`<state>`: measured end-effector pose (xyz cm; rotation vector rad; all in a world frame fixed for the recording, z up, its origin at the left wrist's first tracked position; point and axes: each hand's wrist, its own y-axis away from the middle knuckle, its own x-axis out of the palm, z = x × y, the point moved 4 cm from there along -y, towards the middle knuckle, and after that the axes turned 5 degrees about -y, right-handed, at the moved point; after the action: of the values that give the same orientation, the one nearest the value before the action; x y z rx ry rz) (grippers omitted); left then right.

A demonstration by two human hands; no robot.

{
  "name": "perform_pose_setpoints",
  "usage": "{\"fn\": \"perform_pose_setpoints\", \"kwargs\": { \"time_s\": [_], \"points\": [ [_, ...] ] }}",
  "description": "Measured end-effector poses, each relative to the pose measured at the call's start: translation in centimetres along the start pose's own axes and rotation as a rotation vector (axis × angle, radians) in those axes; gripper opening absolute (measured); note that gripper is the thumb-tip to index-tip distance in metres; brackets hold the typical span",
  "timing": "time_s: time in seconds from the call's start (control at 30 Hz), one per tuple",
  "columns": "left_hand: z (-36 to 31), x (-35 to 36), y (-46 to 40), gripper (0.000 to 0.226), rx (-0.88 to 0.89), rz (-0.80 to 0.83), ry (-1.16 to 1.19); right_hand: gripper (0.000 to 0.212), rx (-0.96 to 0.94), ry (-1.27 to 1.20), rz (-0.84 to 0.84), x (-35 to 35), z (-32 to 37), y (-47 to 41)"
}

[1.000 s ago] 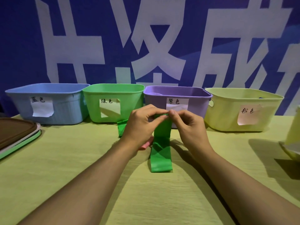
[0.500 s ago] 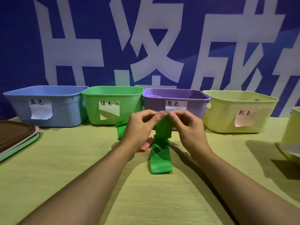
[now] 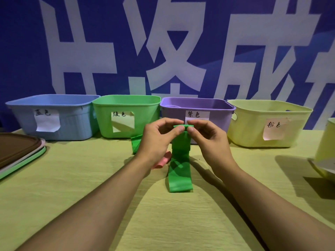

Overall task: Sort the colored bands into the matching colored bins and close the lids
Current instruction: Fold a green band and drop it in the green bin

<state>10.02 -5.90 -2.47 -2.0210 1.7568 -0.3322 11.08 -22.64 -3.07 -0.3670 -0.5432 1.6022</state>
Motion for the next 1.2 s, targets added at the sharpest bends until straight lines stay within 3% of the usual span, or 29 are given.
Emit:
{"fn": "perform_pose_setpoints", "kwargs": {
  "time_s": [0.23, 0.77, 0.9, 1.07, 1.2],
  "points": [
    [-0.3, -0.3, -0.1, 0.019, 0.013, -0.022, 0.026, 0.013, 0.084, 0.022, 0.083, 0.4, -1.2, -0.1],
    [0.1, -0.2, -0.4, 0.022, 0.021, -0.001, -0.032, 0.014, 0.091, 0.042, 0.018, 0.0, -0.6, -0.2],
    [0.1, 0.0, -0.3, 0.023, 0.02, 0.022, -0.037, 0.03, 0.111, 0.033, -0.008, 0.1, -0.6, -0.1],
    [0.0, 0.4, -0.1, 0.025, 0.013, 0.05, -0.016, 0.011, 0.083, 0.02, -0.033, -0.2, -0.8, -0.2],
    [0.2, 0.3, -0.2, 0.033, 0.0, 0.074, 0.004, 0.009, 0.07, 0.013, -0.024, -0.2, -0.8, -0.3]
  ]
}}
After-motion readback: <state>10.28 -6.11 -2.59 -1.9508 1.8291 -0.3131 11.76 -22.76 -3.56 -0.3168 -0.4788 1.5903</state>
